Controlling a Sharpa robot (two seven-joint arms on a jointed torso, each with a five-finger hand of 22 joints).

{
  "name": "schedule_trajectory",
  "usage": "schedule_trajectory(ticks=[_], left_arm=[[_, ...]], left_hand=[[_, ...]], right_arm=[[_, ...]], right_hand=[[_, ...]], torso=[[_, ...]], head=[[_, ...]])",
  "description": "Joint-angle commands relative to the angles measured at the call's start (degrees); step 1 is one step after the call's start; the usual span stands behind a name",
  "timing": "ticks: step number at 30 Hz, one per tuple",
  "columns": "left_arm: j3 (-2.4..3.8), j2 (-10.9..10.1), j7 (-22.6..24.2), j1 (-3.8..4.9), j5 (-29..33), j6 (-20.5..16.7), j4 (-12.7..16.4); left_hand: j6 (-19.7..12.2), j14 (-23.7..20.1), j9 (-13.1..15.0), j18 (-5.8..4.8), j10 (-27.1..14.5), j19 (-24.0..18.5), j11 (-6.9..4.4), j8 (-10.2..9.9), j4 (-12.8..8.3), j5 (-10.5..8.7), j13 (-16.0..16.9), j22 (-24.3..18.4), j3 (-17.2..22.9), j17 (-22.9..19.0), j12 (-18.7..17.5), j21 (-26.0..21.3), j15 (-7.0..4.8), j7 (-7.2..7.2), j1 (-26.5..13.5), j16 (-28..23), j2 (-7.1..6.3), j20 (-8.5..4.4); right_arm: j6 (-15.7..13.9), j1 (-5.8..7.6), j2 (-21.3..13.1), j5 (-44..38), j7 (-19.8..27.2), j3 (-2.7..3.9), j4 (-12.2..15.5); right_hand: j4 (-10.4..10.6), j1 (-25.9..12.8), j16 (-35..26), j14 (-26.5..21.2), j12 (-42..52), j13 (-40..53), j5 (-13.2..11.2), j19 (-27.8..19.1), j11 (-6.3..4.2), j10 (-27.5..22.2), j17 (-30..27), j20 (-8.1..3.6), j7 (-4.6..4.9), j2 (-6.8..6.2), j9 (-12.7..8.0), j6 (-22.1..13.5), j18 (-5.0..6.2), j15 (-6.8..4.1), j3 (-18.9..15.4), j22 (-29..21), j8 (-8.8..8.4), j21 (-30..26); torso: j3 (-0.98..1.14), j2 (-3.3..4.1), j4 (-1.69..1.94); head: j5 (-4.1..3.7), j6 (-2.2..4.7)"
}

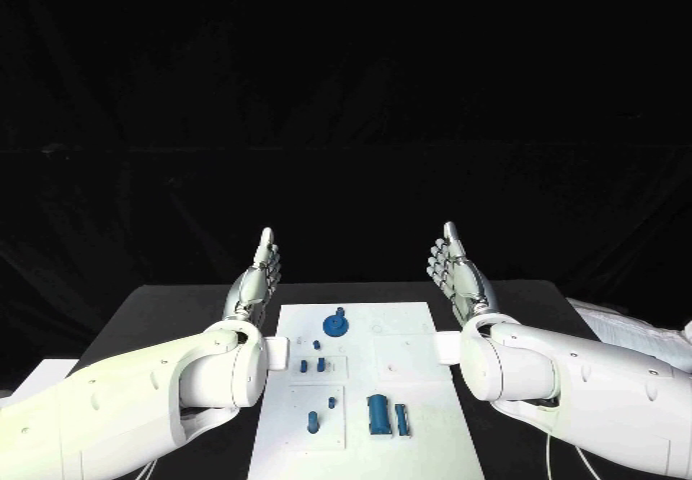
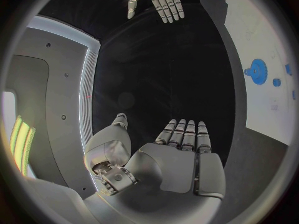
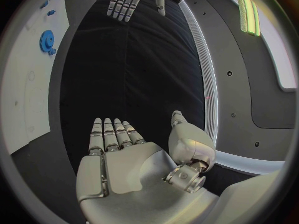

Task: Assemble the parts on the task board

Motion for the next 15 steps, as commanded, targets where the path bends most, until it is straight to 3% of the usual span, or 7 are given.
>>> schedule_trajectory(ticks=[1, 7, 11, 12, 13, 14, 15], left_arm=[[0.06, 0.05, 1.28, -0.01, -1.08, -0.87, 0.16], [0.06, 0.05, 1.28, -0.01, -1.08, -0.87, 0.16], [0.06, 0.05, 1.28, -0.01, -1.08, -0.87, 0.16], [0.06, 0.05, 1.28, -0.01, -1.08, -0.87, 0.16], [0.06, 0.05, 1.28, -0.01, -1.08, -0.87, 0.16], [0.06, 0.05, 1.28, -0.01, -1.08, -0.87, 0.16], [0.06, 0.05, 1.28, -0.01, -1.08, -0.87, 0.16]], left_hand=[[-3.19, -2.94, -0.08, -0.85, -3.27, -2.27, -0.06, -0.38, 0.01, -0.38, -0.07, -1.44, -0.63, -0.08, -0.33, -0.20, -0.09, -0.05, -4.52, -0.38, 0.01, -0.41], [-4.62, -4.26, -0.08, -0.85, -4.85, -3.26, -0.06, -0.38, 0.01, -0.38, -0.07, -1.44, -0.63, -0.08, -0.33, -0.20, -0.09, -0.05, -6.66, -0.38, 0.01, -0.41], [-5.46, -4.95, -0.08, -0.85, -5.62, -7.34, -0.06, -0.38, 0.01, -0.38, -0.07, -1.44, -0.63, -0.08, -0.33, -0.20, -0.09, -0.05, -7.62, -0.38, 0.01, -0.41], [-5.55, -5.14, -0.08, -0.85, -5.77, -7.34, -0.06, -0.38, 0.01, -0.38, -0.07, -1.44, -0.63, -0.08, -0.33, -0.20, -0.09, -0.05, -8.02, -0.38, 0.01, -0.41], [-5.75, -9.19, -0.08, -0.85, -5.91, -7.34, -0.06, -0.38, 0.01, -0.38, -0.07, -1.44, -0.63, -0.08, -0.33, -0.20, -0.09, -0.05, -8.19, -0.38, 0.01, -0.41], [-5.81, -9.19, -0.08, -0.85, -5.99, -7.34, -0.06, -0.38, 0.01, -0.38, -0.07, -1.44, -0.63, -0.08, -0.33, -0.20, -0.09, -0.05, -8.36, -0.38, 0.01, -0.41], [-5.90, -9.19, -0.08, -0.85, -6.20, -7.34, -0.06, -0.38, 0.01, -0.38, -0.07, -1.44, -0.63, -0.08, -0.33, -0.20, -0.09, -0.05, -8.38, -0.38, 0.01, -0.41]], right_arm=[[-0.76, -0.01, 0.02, 0.15, 1.47, 0.03, 0.13], [-0.76, -0.01, 0.02, 0.15, 1.47, 0.03, 0.13], [-0.76, -0.01, 0.02, 0.15, 1.47, 0.03, 0.13], [-0.76, -0.01, 0.02, 0.15, 1.47, 0.03, 0.13], [-0.76, -0.01, 0.02, 0.15, 1.47, 0.03, 0.13], [-0.76, -0.01, 0.02, 0.15, 1.47, 0.03, 0.13], [-0.76, -0.01, 0.02, 0.15, 1.47, 0.03, 0.13]], right_hand=[[0.07, -4.70, -0.22, -3.53, -0.38, -0.12, -0.29, -3.32, -0.03, -3.45, -0.13, -0.19, -0.09, 0.02, -0.09, -3.11, -0.78, -0.02, -0.32, -0.10, -0.19, -0.44], [0.07, -6.87, -0.22, -5.14, -0.38, -0.12, -0.29, -4.79, -0.03, -5.08, -0.13, -0.19, -0.09, 0.02, -0.09, -4.43, -0.78, -0.02, -0.32, -0.10, -0.19, -0.44], [0.07, -8.09, -0.22, -5.92, -0.38, -0.12, -0.29, -5.69, -0.03, -5.83, -0.13, -0.19, -0.09, 0.02, -0.09, -5.28, -0.78, -0.02, -0.32, -0.10, -0.19, -0.44], [0.07, -8.76, -0.22, -6.48, -0.38, -0.12, -0.29, -6.17, -0.03, -6.39, -0.13, -0.19, -0.09, 0.02, -0.09, -9.66, -0.78, -0.02, -0.32, -0.10, -0.19, -0.44], [0.07, -9.79, -0.22, -10.89, -0.38, -0.12, -0.29, -10.30, -0.03, -10.72, -0.13, -0.19, -0.09, 0.02, -0.09, -9.66, -0.78, -0.02, -0.32, -0.10, -0.19, -0.44], [0.07, -14.60, -0.22, -10.89, -0.38, -0.12, -0.29, -10.30, -0.03, -10.72, -0.13, -0.19, -0.09, 0.02, -0.09, -9.66, -0.78, -0.02, -0.32, -0.10, -0.19, -0.44], [0.07, -14.60, -0.22, -10.89, -0.38, -0.12, -0.29, -10.30, -0.03, -10.72, -0.13, -0.19, -0.09, 0.02, -0.09, -9.66, -0.78, -0.02, -0.32, -0.10, -0.19, -0.44]], torso=[[-0.01, 0.00, 0.00], [-0.01, 0.00, 0.00], [-0.01, 0.00, 0.00], [-0.01, 0.00, 0.00], [-0.01, 0.00, 0.00], [-0.01, 0.00, 0.00], [-0.01, 0.00, 0.00]], head=[[0.01, -0.01], [0.01, -0.01], [0.01, -0.01], [0.01, -0.01], [0.01, -0.01], [0.01, -0.01], [0.01, -0.01]])
